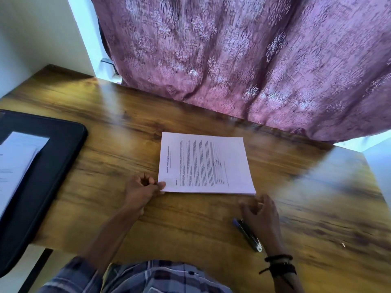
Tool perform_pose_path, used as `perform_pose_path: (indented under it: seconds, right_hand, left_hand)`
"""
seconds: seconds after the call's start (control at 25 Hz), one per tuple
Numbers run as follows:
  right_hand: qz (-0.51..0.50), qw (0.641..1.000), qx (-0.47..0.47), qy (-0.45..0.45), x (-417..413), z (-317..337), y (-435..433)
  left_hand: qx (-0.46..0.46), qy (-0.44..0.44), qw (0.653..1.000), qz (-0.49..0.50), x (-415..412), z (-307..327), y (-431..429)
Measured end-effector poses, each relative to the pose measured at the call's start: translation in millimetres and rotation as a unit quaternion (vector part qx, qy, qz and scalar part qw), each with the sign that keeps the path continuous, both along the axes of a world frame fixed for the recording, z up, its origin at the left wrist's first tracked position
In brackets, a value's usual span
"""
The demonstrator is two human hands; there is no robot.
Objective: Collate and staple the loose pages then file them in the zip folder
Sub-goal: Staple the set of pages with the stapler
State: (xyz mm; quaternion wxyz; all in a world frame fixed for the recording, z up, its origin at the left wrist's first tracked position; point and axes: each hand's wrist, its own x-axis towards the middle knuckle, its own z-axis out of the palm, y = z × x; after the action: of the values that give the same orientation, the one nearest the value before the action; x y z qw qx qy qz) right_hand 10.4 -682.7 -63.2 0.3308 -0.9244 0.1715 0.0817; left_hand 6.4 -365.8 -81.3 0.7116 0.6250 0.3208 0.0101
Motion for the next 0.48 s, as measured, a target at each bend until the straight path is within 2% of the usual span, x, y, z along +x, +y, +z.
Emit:
perform_pose_path:
  seconds: [0.08, 0.28, 0.36, 0.48]
  right_hand:
    - [0.025, 0.999, -0.029, 0.035, -22, 2, 1]
    - [0.053, 0.995, -0.084, 0.033, -49, 3, 8]
    - [0.086, 0.991, -0.103, 0.015, -57, 0, 8]
    - [0.103, 0.991, -0.072, -0.042, -60, -1, 12]
  left_hand:
    - [0.005, -0.004, 1.000, 0.006, 0, 0, -2]
    - [-0.013, -0.004, 1.000, 0.017, -1, 6, -5]
    - [-0.021, 0.000, 1.000, 0.020, -3, 8, -6]
    - [-0.030, 0.015, 0.999, 0.035, -6, 8, -6]
